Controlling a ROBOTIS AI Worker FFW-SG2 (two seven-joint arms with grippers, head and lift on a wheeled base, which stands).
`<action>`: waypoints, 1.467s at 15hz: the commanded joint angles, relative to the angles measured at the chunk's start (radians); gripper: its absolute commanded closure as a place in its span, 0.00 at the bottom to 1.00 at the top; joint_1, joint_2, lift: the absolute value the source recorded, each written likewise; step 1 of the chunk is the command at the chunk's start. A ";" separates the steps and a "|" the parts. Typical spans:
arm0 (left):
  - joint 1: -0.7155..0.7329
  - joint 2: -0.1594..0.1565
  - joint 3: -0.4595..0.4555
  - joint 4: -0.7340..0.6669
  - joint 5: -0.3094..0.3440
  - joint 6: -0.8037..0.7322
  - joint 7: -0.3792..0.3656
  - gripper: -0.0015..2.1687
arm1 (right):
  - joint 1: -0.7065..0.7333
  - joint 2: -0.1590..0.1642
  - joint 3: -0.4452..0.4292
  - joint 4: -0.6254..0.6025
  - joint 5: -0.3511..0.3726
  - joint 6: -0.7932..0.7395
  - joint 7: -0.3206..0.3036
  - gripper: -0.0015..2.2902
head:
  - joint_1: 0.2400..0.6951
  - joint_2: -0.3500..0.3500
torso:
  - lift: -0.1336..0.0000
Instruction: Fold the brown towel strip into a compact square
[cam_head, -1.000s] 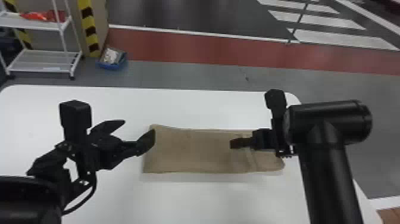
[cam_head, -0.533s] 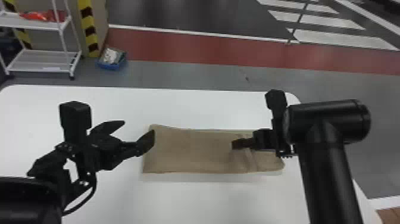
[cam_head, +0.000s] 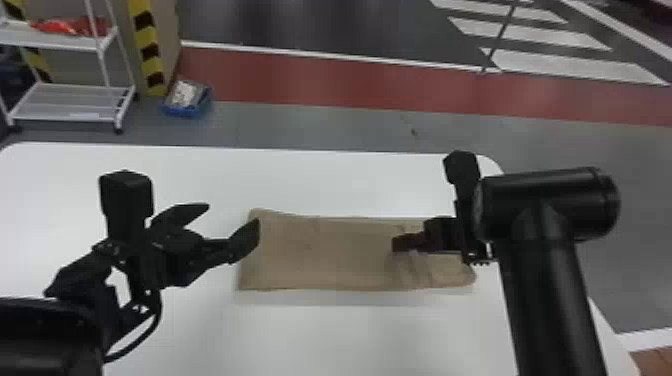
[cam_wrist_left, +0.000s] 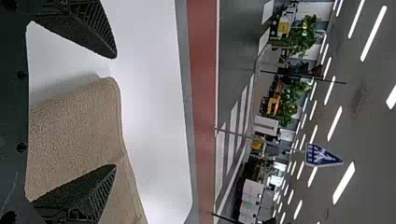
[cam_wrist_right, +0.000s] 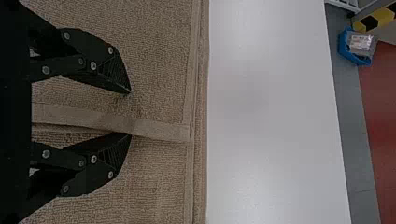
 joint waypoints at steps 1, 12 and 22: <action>0.002 0.000 0.000 0.000 0.000 0.000 0.001 0.02 | 0.000 0.000 0.000 0.000 0.001 0.008 0.002 0.30 | 1.00 0.20 | 0.07; 0.004 0.000 0.005 -0.002 -0.002 0.000 0.001 0.02 | 0.006 0.000 -0.035 -0.063 -0.025 0.008 0.023 0.44 | 1.00 0.21 | 0.07; 0.004 0.000 0.015 0.005 0.000 0.000 0.001 0.02 | 0.001 -0.006 -0.066 -0.035 -0.066 0.008 0.023 0.44 | 1.00 0.19 | 0.07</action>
